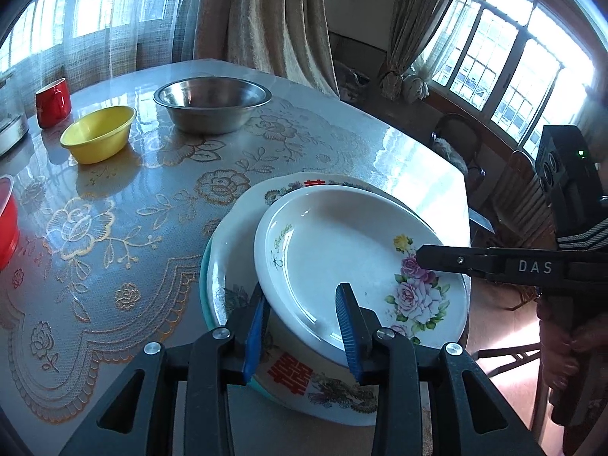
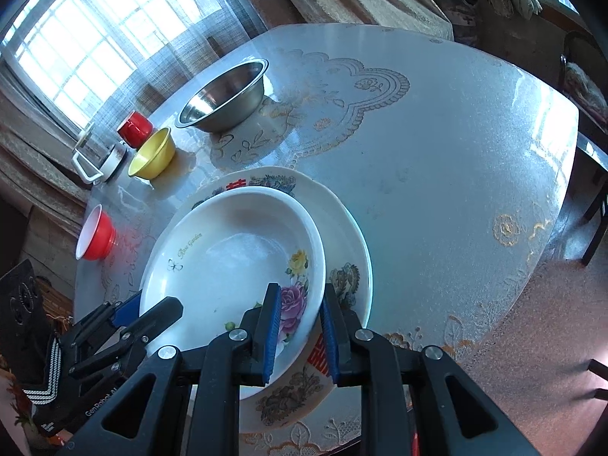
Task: Organize plates and bowls
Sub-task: 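Lower the floral plate onto the red-character plate with both grippers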
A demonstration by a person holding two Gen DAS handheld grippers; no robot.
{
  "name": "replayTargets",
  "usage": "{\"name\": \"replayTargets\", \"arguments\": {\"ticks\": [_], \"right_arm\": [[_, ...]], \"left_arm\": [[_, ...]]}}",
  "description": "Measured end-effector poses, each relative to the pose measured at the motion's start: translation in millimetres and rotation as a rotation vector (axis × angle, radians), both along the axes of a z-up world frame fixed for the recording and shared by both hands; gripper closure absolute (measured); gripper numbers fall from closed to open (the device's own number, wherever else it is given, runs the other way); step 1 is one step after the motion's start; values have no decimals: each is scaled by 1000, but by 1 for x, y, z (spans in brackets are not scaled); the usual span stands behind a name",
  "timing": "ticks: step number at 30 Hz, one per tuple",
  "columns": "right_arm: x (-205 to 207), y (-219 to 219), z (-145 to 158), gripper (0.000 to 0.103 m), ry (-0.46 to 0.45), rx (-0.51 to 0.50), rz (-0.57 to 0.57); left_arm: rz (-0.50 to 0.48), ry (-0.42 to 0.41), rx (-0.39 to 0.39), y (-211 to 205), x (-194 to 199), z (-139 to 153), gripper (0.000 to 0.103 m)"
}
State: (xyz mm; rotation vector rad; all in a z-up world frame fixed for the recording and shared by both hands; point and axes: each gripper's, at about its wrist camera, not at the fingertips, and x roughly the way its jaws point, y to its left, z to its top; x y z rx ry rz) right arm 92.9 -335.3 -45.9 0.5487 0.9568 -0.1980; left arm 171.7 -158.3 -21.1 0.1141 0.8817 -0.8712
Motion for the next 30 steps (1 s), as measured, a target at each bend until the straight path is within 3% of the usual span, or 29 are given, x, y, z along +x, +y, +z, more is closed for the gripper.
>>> {"name": "replayTargets", "arguments": {"ticks": [5,15,21,30], "right_arm": [[5,2,1,82,26,-26,11],[9,4,2,82,53,-54,32],[10,9,4,79,60,-100,27],[7,10,7,79,55,-155,30]], "left_arm": [[-11,31,-19,6,2,1,64],[-37,-6,12,6,-3,6,59],[-45,-96,59,-3,-15,4,56],[-99,-65,36,2,-14,3,48]]}}
